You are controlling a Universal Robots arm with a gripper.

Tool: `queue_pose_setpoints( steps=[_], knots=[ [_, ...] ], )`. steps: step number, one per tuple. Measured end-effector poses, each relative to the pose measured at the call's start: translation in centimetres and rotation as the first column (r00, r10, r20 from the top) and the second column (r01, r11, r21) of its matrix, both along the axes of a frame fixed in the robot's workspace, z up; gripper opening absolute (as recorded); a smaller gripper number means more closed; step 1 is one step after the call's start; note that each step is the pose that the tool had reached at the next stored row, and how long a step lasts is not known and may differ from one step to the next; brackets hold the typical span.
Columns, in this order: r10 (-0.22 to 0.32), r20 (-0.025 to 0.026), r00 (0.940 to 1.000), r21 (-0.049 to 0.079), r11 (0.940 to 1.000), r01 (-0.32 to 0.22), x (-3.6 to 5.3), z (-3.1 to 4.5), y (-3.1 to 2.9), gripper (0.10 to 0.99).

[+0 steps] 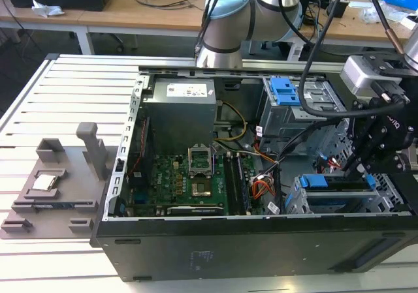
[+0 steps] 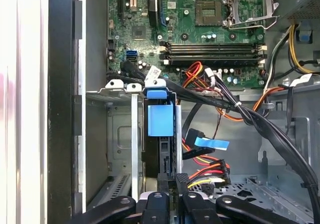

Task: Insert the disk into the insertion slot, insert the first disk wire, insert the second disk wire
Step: 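Insert the first disk wire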

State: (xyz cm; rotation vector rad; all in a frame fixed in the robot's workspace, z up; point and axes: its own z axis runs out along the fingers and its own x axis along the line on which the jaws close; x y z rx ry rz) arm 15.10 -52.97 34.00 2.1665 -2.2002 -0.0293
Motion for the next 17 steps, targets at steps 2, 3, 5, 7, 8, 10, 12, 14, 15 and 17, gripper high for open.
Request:
queue_pose_setpoints(
  steps=[2,3,5,7,8,10,12,14,15,17],
  knots=[
    [0.000,0.0002,1.0000,-0.001,1.0000,0.000,0.01,-0.03,-0.01,0.169],
    [0.000,0.0002,1.0000,0.000,1.0000,0.000,0.01,-0.15,-0.03,0.169],
    [0.000,0.0001,1.0000,0.000,1.0000,0.000,0.01,-0.39,-0.09,0.169],
    [0.000,0.0002,1.0000,0.000,1.0000,0.000,0.01,-0.50,-0.14,0.169],
    [0.000,0.0002,1.0000,0.000,1.0000,0.000,0.01,-0.52,-0.14,0.169],
    [0.000,0.0002,1.0000,0.001,1.0000,0.000,0.01,-0.57,-0.14,0.180],
    [0.000,0.0002,1.0000,0.000,1.0000,0.000,0.01,-0.55,-0.14,0.243],
    [0.000,0.0002,1.0000,0.000,1.0000,0.000,0.01,-0.50,-0.15,0.243],
    [0.000,0.0002,1.0000,0.000,1.0000,0.000,0.01,-0.26,-0.14,0.243],
    [0.000,0.0001,1.0000,0.000,1.0000,0.000,0.01,0.47,-0.14,0.243]
  ],
)
